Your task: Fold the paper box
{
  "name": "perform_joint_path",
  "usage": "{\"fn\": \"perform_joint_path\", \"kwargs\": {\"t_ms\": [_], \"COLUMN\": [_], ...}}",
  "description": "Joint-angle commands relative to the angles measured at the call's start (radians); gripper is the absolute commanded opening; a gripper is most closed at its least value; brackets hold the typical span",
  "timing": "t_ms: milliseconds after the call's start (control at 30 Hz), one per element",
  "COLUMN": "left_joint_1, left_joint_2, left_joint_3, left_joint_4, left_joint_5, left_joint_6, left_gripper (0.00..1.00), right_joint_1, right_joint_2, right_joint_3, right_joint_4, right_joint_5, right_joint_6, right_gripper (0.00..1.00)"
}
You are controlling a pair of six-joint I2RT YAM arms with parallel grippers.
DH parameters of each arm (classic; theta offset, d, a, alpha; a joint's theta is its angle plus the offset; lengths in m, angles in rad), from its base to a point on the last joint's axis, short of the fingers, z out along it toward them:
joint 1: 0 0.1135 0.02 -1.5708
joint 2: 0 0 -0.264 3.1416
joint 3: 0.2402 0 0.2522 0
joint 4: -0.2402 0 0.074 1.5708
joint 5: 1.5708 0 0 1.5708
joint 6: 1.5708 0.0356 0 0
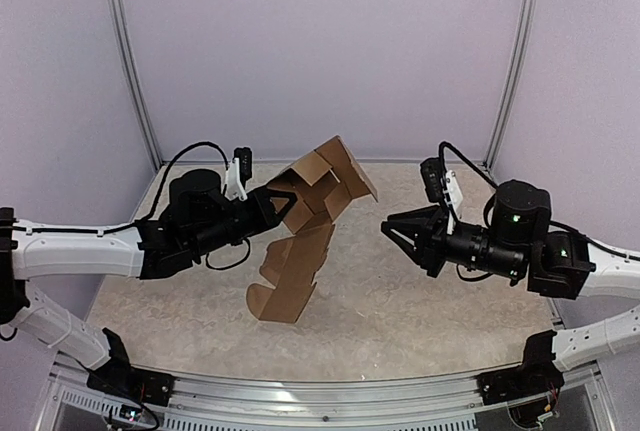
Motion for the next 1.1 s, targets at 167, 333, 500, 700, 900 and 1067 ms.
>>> {"fn": "perform_joint_path", "kwargs": {"t_ms": [167,333,500,700,900,1067], "left_joint_1": [0.007,0.005,0.007,0.007,0.007,0.001], "left_joint_2": [-0.025,-0.033,-0.033,-0.035,-0.030,-0.025], "left_joint_3": [-0.021,-0.044,-0.063,-0.093,-0.117,-0.121], "left_joint_4": [-0.071,-0.075,-0.069,-0.050,-0.018,-0.015], "left_joint_5": [-0.063,-0.101,-0.071,-0.038,-0.016,-0.020], "left_joint_6": [0.131,0.220,0.297,0.350,0.365,0.370], "left_gripper": [0.00,0.00,0.00,0.00,0.00,0.00], "right_joint_1": [0.009,0.009,0.009,0.008,0.006,0.007], "right_joint_2": [-0.141,-0.139,-0.092,-0.032,0.045,0.104], "right_joint_3": [-0.003,0.042,0.123,0.205,0.233,0.230], "right_joint_4": [-0.233,-0.271,-0.321,-0.349,-0.334,-0.304], "right_joint_5": [0.061,0.040,-0.020,-0.074,-0.134,-0.159], "right_joint_6": [-0.027,-0.051,-0.095,-0.134,-0.143,-0.136], "right_gripper": [0.30,0.39,0.46,0.49,0.49,0.48]}}
